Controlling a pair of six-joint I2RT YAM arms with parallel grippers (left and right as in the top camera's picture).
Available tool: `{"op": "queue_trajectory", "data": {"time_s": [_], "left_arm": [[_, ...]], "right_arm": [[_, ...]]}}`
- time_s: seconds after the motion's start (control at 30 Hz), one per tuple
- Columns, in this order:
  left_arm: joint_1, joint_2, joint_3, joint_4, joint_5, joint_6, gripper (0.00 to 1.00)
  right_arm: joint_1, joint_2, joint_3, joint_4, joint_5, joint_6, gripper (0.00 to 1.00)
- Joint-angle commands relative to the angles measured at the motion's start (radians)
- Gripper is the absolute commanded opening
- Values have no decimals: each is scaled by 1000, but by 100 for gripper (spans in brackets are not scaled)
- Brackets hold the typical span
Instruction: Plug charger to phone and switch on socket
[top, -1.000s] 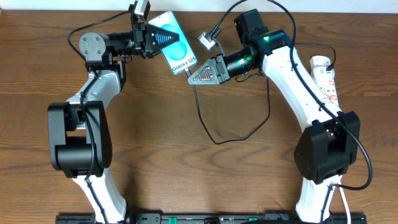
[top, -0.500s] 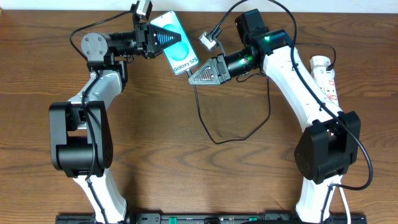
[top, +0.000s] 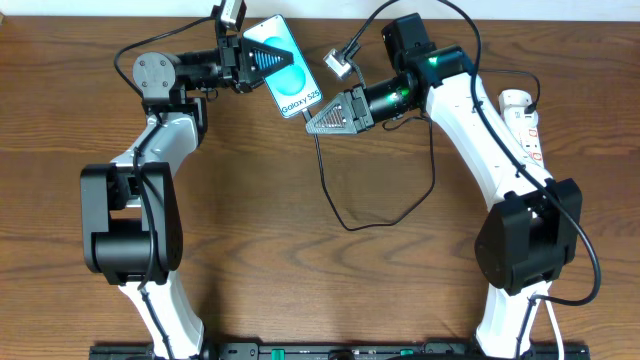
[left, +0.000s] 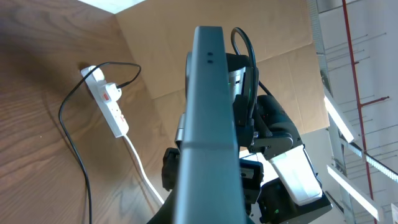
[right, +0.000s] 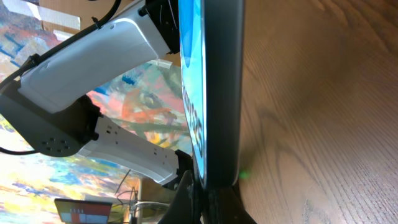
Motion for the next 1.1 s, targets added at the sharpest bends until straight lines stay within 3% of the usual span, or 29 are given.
{"op": "queue_trajectory", "data": {"time_s": [0.0, 0.13, 0.2, 0.27, 0.3, 0.33, 0.43, 0.47, 0.7, 0.8, 1.07], "left_arm": [[-33, -8, -3, 20, 61, 2, 7], [-33, -8, -3, 20, 61, 2, 7], [-32, -8, -3, 20, 61, 2, 7], [-32, -8, -3, 20, 61, 2, 7], [-32, -8, -3, 20, 61, 2, 7], [-32, -8, -3, 20, 61, 2, 7], [-32, -8, -3, 21, 61, 3, 7], [-32, -8, -3, 21, 61, 3, 7], [-16, -8, -3, 20, 61, 6, 7], [12, -8, -3, 19, 61, 5, 7], [117, -8, -3, -11, 61, -17, 7]], "right_arm": [[-17, 10, 5, 19, -4, -20, 1], [-17, 10, 5, 18, -4, -19, 1], [-17, 10, 5, 18, -4, -19, 13], [-17, 10, 5, 17, -4, -19, 33], [-17, 10, 5, 16, -4, -19, 48], [-17, 10, 5, 16, -4, -20, 55], [-16, 10, 5, 11, -4, -20, 95], [-16, 10, 5, 10, -3, -20, 99], [-17, 10, 5, 11, 27, -20, 99], [-21, 10, 5, 14, 120, 26, 99], [-60, -29, 6, 21, 133, 47, 99]]}}
